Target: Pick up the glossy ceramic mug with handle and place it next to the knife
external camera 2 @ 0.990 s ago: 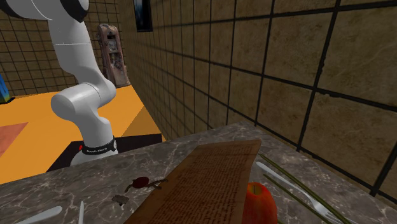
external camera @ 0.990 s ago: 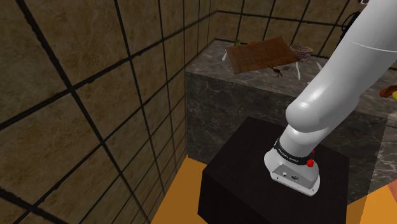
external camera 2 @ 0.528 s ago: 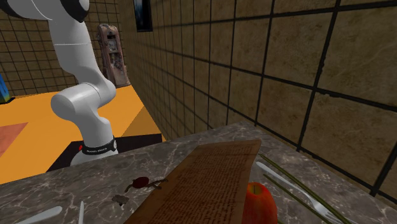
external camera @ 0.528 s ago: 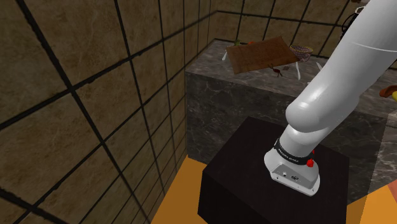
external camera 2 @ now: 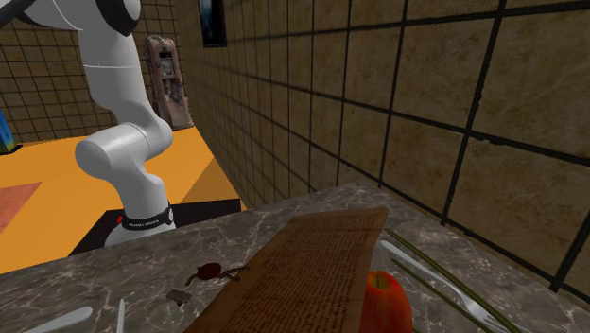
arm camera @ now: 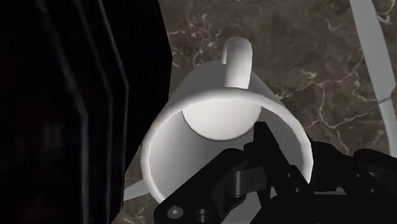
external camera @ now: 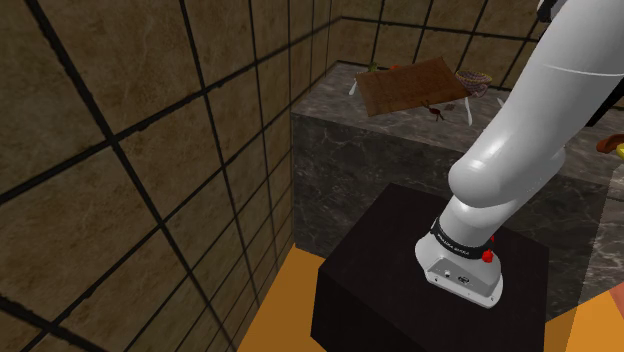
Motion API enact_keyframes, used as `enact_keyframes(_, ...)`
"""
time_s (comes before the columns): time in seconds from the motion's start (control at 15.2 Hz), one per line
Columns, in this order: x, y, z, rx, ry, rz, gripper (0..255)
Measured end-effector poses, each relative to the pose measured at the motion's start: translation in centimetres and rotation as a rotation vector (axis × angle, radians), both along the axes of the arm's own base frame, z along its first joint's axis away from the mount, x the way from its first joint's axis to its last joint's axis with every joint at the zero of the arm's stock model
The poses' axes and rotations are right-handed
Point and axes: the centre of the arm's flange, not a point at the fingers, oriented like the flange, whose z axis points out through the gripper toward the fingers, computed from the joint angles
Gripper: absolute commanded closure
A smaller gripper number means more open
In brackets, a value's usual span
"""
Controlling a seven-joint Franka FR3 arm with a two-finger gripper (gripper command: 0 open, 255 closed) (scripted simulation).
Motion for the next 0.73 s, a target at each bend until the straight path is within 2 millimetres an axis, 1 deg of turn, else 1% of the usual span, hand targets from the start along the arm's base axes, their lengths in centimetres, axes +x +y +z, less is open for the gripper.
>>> enact_keyframes(0.26, 0.0, -0.1, -1.6, -0.014, 0.0, 0.001, 255)
enact_keyframes(0.66, -0.1, 0.0, -2.0, -0.015, 0.001, 0.0, 255)
enact_keyframes(0.73, -0.1, 0.0, -2.0, -0.015, 0.001, 0.0, 0)
